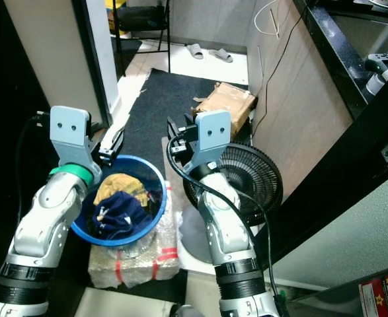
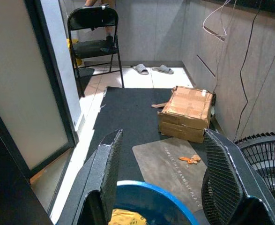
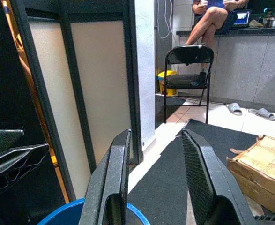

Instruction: Clothes washing

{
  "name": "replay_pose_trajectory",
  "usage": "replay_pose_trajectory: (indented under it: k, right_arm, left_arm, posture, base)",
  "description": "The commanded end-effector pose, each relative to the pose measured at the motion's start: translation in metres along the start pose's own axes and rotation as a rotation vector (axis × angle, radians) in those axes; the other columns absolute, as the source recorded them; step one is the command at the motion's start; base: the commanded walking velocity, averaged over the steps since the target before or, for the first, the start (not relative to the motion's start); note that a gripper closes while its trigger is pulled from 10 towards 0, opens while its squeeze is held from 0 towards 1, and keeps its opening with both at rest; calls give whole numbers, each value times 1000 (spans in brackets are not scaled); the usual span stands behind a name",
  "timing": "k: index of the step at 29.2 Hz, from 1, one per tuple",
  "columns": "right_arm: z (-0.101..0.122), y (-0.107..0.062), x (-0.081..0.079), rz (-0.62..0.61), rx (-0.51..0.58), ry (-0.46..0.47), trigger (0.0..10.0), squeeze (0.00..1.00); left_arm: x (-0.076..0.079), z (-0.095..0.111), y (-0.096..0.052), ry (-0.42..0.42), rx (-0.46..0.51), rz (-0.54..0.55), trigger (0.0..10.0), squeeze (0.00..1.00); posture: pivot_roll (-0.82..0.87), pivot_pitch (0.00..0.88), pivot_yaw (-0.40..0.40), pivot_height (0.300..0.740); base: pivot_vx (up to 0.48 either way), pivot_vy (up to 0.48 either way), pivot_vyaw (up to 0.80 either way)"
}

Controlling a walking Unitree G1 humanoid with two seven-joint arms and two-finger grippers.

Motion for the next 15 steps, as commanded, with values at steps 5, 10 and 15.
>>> replay_pose_trajectory:
  k: [5,10,15]
  right_arm:
    - [-3,-1,-1,8,-10,5,10000,0]
    - [-3,-1,-1,10,-10,4,10000,0]
    - [-3,-1,-2,11,-11,6,10000,0]
  left_arm:
    - [0,-7,-2,2,-26,1,10000,0]
    - [0,-7,-2,2,-26,3,10000,0]
    - [0,-7,-2,3,-27,4,10000,0]
  posture:
    - [37,49,-9,645]
    - [37,49,-9,625]
    - [40,52,-9,600]
  base:
    - [0,0,0]
    - [0,0,0]
    - [0,0,0]
Point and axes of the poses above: a point about 5 cm out from each wrist's last joint towards the gripper, its own y axis pointing out of the wrist towards the gripper, its own z axis along the axis of the wrist's last joint, x = y × z, the point moved 2 cm from there along y, pointing out of the wrist towards the gripper, and after that the axes turned 3 degrees about y, right-handed, at the moved point
